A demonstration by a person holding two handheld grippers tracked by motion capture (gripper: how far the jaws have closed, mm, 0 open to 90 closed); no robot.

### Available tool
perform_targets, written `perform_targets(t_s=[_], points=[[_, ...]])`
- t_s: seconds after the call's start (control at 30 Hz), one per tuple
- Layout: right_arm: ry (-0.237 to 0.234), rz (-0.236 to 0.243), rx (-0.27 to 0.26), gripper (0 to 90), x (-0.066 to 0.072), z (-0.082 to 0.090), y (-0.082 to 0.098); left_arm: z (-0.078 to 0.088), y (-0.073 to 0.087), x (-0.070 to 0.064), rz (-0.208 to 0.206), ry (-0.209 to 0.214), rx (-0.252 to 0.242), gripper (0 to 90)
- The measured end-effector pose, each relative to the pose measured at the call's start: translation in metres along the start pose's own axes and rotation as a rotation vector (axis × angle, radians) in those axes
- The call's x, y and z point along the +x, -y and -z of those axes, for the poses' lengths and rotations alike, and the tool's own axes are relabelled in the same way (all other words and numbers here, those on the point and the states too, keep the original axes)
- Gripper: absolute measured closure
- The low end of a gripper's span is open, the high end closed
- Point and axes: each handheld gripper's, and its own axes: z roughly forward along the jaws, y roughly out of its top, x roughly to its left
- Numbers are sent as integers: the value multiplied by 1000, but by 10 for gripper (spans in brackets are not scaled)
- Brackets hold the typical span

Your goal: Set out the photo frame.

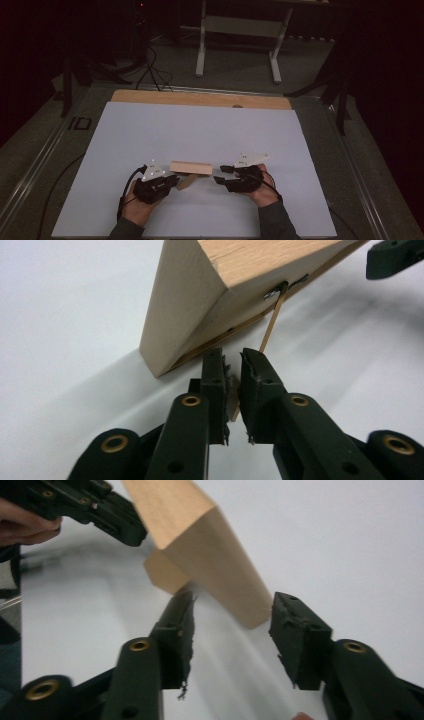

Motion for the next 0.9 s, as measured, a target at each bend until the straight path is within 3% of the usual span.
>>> perform_targets(t_s=[0.1, 0.27, 0.4, 0.5, 0.7, 0.9], points=[[42, -27, -9, 630, -2, -1, 0, -1, -1, 0, -3, -8, 3, 865], [122, -32, -33, 779, 0, -6, -3, -3, -3, -1, -8, -21, 5, 895], [185, -65, -91, 882, 2, -7, -6, -4, -5, -1, -8, -23, 4, 895], [201, -82, -134, 895, 5, -8, -10, -5, -6, -1, -8, -25, 0, 894], [182, -127, -199, 895, 5, -11, -19, -7, -7, -1, -4, -32, 2, 895], [143, -104, -199, 895, 11, -15, -24, -10, -9, -2, -20, -38, 9, 895]])
